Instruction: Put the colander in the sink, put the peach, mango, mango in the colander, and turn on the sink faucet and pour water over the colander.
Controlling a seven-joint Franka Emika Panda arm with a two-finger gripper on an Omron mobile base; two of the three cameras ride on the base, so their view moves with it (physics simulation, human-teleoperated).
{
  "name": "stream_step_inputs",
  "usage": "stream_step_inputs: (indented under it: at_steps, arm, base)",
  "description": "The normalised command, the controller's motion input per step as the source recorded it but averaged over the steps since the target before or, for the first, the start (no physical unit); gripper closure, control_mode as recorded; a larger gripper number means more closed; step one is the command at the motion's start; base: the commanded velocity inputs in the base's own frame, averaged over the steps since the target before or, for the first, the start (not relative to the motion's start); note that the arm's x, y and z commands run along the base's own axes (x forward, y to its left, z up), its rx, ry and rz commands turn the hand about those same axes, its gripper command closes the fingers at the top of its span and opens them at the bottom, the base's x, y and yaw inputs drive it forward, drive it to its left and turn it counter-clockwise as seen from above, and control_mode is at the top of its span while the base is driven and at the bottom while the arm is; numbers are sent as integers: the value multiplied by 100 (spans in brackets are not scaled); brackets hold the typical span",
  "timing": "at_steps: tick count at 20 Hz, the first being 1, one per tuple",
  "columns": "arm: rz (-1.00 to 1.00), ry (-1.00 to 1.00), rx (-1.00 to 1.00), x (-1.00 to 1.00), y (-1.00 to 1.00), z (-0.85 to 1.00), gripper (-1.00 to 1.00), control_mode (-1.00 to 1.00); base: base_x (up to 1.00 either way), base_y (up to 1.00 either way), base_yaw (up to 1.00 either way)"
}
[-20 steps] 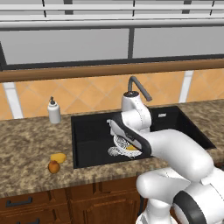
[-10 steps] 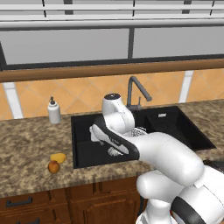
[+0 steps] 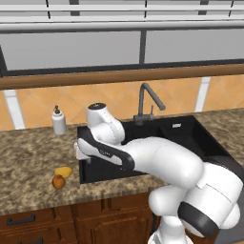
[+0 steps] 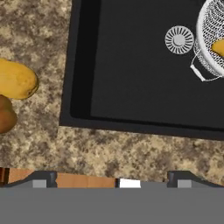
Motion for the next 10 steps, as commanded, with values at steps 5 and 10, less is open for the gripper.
stream_step_inputs:
  at_steps: [5,10]
  arm:
    - [11,4,0,0,76,0,-100,-100]
    - [7,1,0,1,45,0,-100,-100]
  base:
    - [0,0,0]
    - [0,0,0]
